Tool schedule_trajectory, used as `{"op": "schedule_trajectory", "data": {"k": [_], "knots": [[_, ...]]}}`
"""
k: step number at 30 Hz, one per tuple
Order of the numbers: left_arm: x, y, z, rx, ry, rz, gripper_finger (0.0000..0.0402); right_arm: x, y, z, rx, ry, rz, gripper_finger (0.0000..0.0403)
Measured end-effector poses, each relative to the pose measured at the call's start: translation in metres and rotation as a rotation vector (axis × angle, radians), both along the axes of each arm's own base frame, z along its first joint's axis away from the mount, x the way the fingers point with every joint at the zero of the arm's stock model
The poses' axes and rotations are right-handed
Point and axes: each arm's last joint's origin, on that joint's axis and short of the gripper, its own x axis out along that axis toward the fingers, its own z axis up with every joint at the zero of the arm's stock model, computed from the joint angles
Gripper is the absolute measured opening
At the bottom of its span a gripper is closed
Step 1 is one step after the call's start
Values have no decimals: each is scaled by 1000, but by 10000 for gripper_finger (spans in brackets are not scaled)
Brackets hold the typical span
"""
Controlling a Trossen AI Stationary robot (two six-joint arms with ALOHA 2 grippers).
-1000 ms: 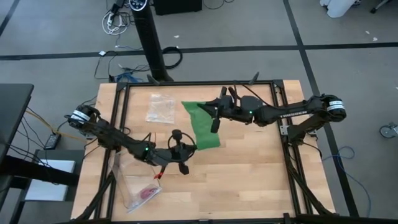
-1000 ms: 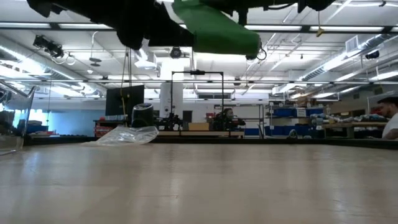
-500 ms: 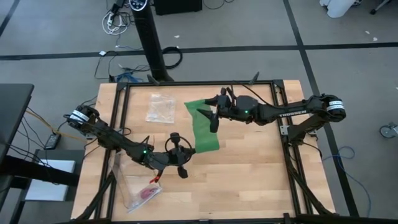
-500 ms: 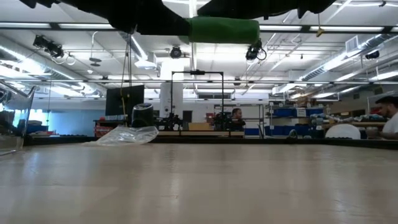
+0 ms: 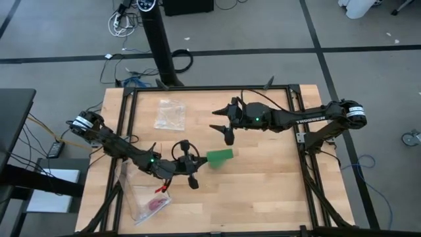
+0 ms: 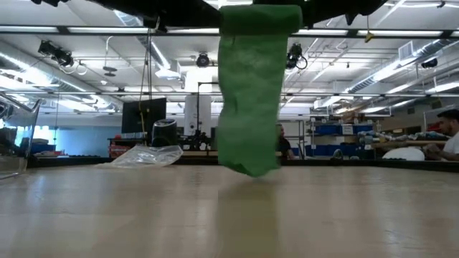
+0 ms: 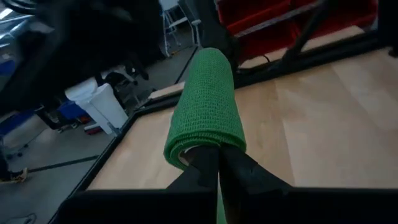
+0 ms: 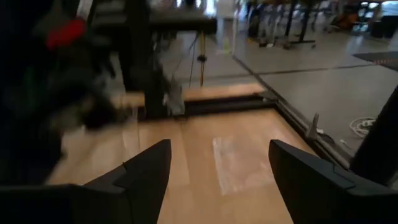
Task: Roll bandage
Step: Roll the green bandage
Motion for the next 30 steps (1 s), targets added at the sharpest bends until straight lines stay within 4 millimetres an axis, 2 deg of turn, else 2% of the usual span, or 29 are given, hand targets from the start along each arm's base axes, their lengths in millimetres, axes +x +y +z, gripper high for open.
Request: {"op": "schedule_trajectory", "data": {"k": [5, 10, 15, 19, 24, 30], "knots": [[-8, 4, 18, -17, -34, -1, 3, -19, -13, -3, -90, 156, -3, 260], [-17, 12, 32, -17, -34, 9, 3, -43, -24, -41, 24, 212, 109, 230], [-22, 19, 43, -23, -55, 11, 3, -65, -22, -85, 107, 109, 127, 220], [-24, 25, 51, -33, -80, 7, 3, -80, -15, -110, 129, 12, 154, 219], [-24, 31, 55, -24, -91, -1, 3, -91, -7, -117, 190, -74, 253, 210], [-21, 38, 57, -13, -108, 11, 3, -89, 3, -112, 174, -97, 315, 223]]}}
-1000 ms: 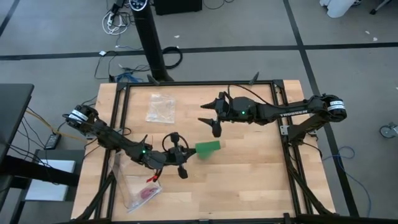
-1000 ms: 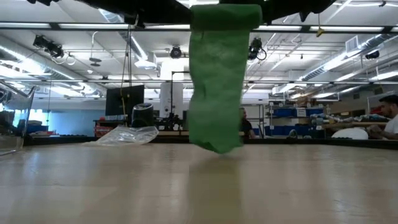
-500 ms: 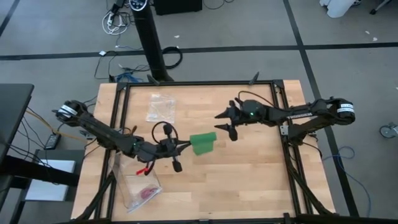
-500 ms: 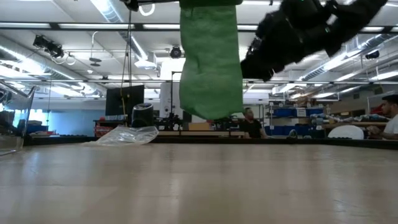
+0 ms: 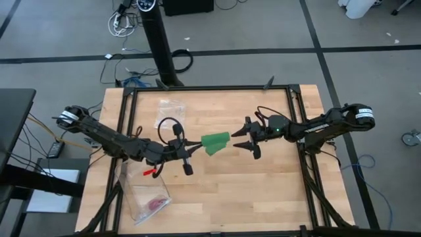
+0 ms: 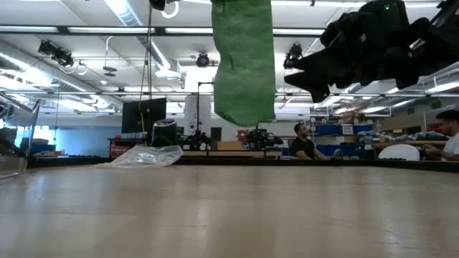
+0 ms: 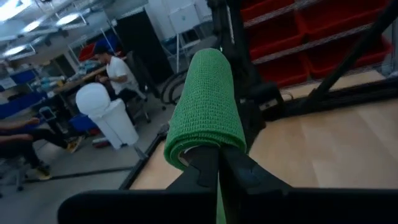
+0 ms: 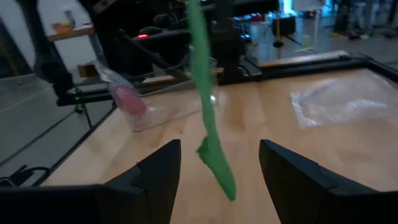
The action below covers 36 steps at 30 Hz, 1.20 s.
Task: Roll bandage
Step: Roll the green bandage
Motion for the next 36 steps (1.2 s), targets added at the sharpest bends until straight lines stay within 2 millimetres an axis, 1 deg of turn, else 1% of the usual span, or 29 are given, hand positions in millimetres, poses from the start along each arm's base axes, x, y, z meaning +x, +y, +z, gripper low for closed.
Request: {"op": "schedule_trajectory", "data": {"k": [6, 12, 22, 31, 33, 36], "knots": [[6, 4, 13, 21, 12, 6, 3, 4, 0, 7, -23, -28, 3, 242], [9, 3, 30, 60, 12, 4, 3, 6, 3, 9, -28, -37, 22, 242], [13, 13, 39, 47, -32, 1, 3, 7, 10, 10, -17, -41, 21, 215], [15, 19, 46, 57, -97, -14, 3, 7, 10, 10, 1, -44, -14, 192], [15, 19, 47, 57, -101, -14, 3, 7, 10, 11, 0, -45, -17, 181], [15, 19, 48, 62, -111, -13, 3, 7, 10, 11, 1, -45, -16, 151]]}}
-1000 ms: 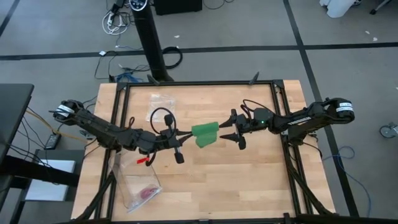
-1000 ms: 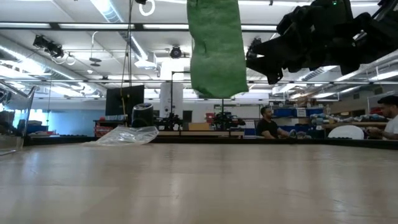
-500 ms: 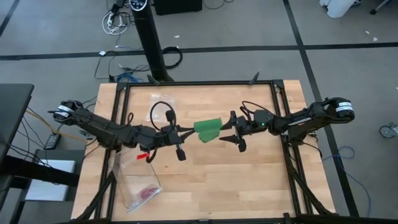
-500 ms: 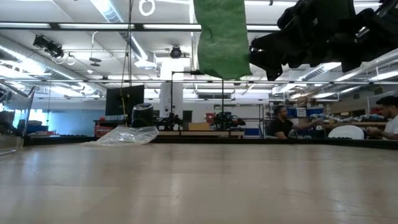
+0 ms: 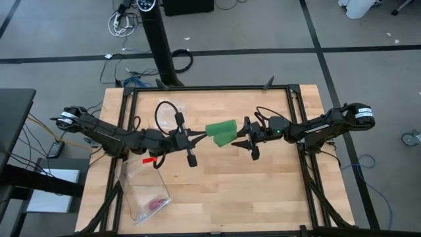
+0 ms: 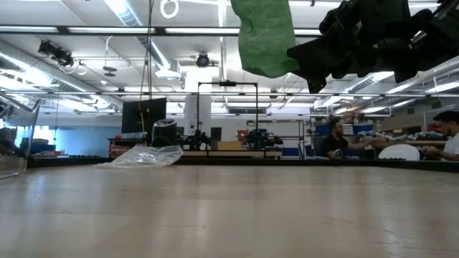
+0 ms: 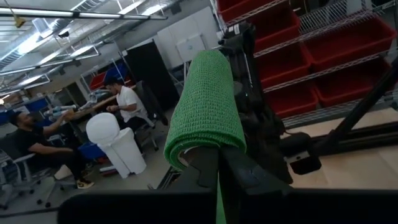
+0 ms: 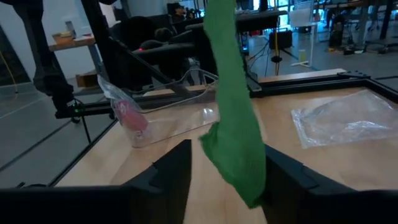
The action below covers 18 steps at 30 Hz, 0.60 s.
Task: Roll bandage
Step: Roll the green bandage
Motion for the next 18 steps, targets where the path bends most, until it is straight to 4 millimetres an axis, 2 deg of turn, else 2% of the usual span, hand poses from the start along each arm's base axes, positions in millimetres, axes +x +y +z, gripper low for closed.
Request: {"op": "schedule_trajectory", "data": {"k": [8, 12, 18], "knots": [[1, 6, 1, 7, -11, 45, 3, 0, 2, 0, 10, 0, 7, 15], [1, 16, -10, 18, 52, 144, 3, 0, 9, 4, 54, -28, 77, 13], [-3, 30, -40, 19, 133, 244, 3, -1, 26, 9, 86, -78, 168, 4]]}}
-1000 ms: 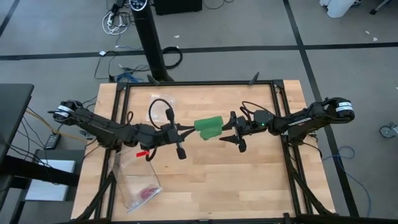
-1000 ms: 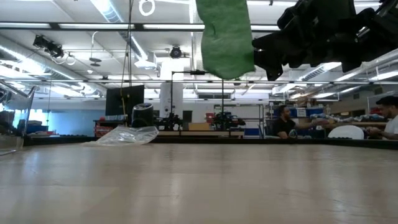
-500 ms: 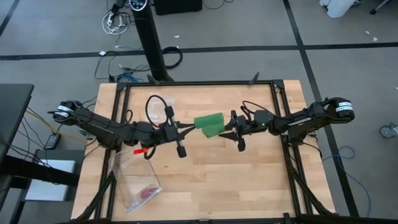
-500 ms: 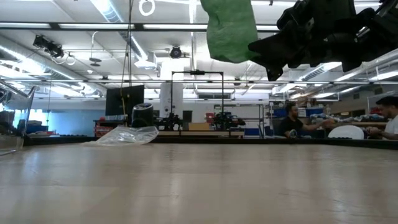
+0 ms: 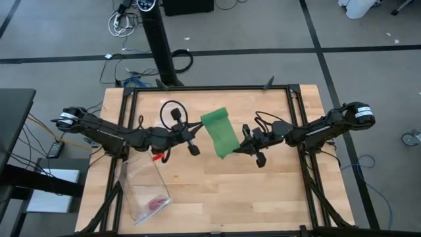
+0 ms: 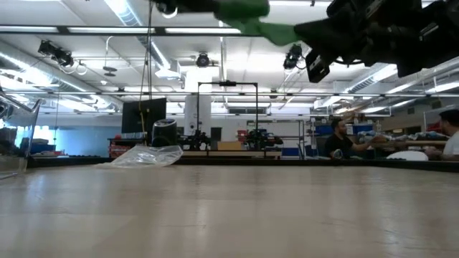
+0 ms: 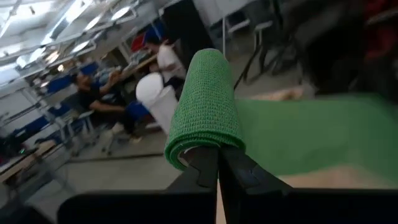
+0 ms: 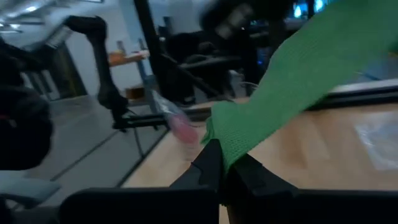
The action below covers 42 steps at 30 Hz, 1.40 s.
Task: Roll bandage
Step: Roll the green bandage
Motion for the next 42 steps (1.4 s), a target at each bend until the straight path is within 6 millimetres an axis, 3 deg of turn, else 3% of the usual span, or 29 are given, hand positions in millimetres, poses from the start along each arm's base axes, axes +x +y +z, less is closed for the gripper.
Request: {"op": "schedule_trajectory", "data": {"k": [8, 17, 20, 24, 31, 42], "knots": [[-5, 9, -40, -79, 56, 46, 3, 2, 7, 10, 53, -57, -37, 3], [14, 2, -94, -154, 182, 12, 3, 19, 7, 31, 46, -40, -102, 4], [18, -5, -103, -169, 187, -10, 3, 22, 5, 35, 49, -51, -134, 4], [20, -16, -107, -174, 168, -55, 3, 23, 0, 38, 52, -54, -190, 3], [26, -36, -92, -193, 117, -154, 3, 26, -10, 38, 48, -21, -252, 15], [29, -51, -80, -223, 84, -242, 3, 28, -18, 38, 82, 14, -344, 101]]}}
